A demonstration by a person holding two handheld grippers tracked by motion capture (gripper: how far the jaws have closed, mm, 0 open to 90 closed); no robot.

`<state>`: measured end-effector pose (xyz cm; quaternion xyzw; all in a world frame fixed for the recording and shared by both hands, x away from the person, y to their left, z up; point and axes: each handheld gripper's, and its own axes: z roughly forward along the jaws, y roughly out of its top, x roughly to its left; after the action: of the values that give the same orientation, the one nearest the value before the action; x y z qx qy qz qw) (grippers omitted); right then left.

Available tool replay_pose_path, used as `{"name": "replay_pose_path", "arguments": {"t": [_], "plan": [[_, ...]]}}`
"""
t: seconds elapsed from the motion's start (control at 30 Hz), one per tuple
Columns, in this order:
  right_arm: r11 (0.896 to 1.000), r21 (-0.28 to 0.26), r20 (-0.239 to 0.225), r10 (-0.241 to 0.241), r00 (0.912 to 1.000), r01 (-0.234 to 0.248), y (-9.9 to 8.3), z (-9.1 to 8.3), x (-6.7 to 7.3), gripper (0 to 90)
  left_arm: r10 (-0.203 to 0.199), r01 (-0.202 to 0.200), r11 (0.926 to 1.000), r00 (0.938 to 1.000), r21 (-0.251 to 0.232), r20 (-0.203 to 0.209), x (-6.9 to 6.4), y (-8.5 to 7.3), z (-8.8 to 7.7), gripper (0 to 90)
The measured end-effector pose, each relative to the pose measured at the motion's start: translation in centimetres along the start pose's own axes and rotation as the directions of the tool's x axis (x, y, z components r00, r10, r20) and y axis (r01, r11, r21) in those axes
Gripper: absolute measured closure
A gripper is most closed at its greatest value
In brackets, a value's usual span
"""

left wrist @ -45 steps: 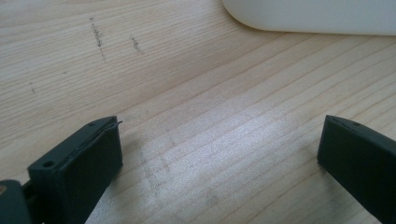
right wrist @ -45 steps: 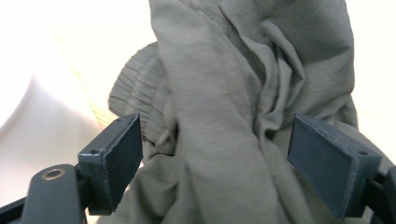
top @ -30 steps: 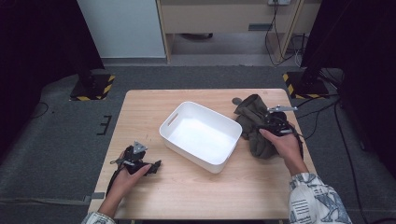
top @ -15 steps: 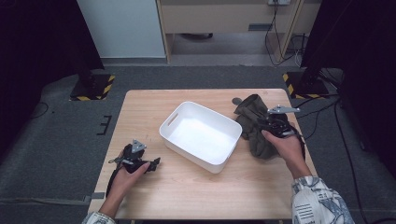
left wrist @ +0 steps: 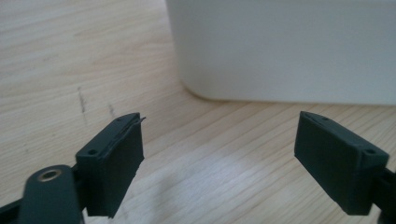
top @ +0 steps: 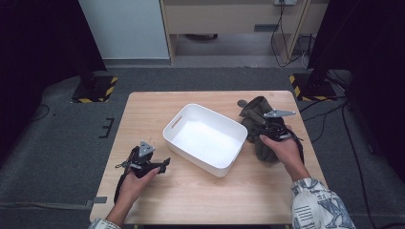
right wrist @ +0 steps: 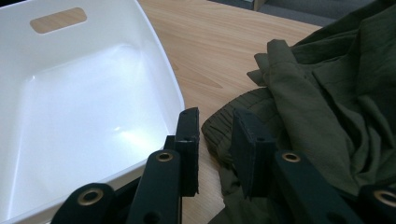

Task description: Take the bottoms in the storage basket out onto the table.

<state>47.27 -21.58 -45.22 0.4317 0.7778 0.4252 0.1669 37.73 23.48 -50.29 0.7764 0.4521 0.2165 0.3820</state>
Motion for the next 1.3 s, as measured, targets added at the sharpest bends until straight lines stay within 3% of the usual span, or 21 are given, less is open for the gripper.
{"name": "replay_pose_path", "arguments": {"t": [0.07,0.3,0.47,0.57,0.77,1.0,1.3], "plan": [[1.000,0.001,-0.003,0.005,1.0000,-0.005,-0.2,0.5,-0.1,72.3,-0.009,0.009,0.9999,0.9999,-0.015,0.008,-0.4,0.3,0.0,17.3],[1.000,0.012,-0.013,0.011,0.9999,-0.011,-0.4,1.7,0.1,75.2,0.019,-0.018,0.9992,0.9996,-0.036,0.021,-1.3,0.7,-0.1,20.0],[1.000,0.019,-0.068,0.003,0.9977,-0.002,-0.5,1.3,0.5,73.8,0.009,-0.010,0.9991,0.9999,-0.040,-0.007,-0.5,0.5,-0.1,20.8],[1.000,0.013,-0.077,-0.001,0.9971,0.002,-0.8,1.1,1.2,73.7,-0.015,0.015,0.9988,0.9998,-0.046,-0.012,0.0,0.3,-0.1,20.9],[1.000,0.003,-0.110,0.001,0.9940,-0.001,-1.4,0.8,2.4,73.6,-0.017,0.016,0.9989,0.9997,-0.044,-0.019,0.5,0.2,-0.1,21.0],[1.000,-0.018,-0.168,-0.024,0.9855,0.021,-1.9,1.3,4.7,72.6,-0.031,0.029,0.9983,0.9988,-0.051,-0.037,1.4,0.0,-0.4,21.4],[0.998,-0.027,-0.239,-0.061,0.9691,0.057,-2.4,2.2,8.7,71.9,-0.068,0.064,0.9965,0.9953,-0.052,-0.069,3.2,-0.6,-0.9,23.5]]}}
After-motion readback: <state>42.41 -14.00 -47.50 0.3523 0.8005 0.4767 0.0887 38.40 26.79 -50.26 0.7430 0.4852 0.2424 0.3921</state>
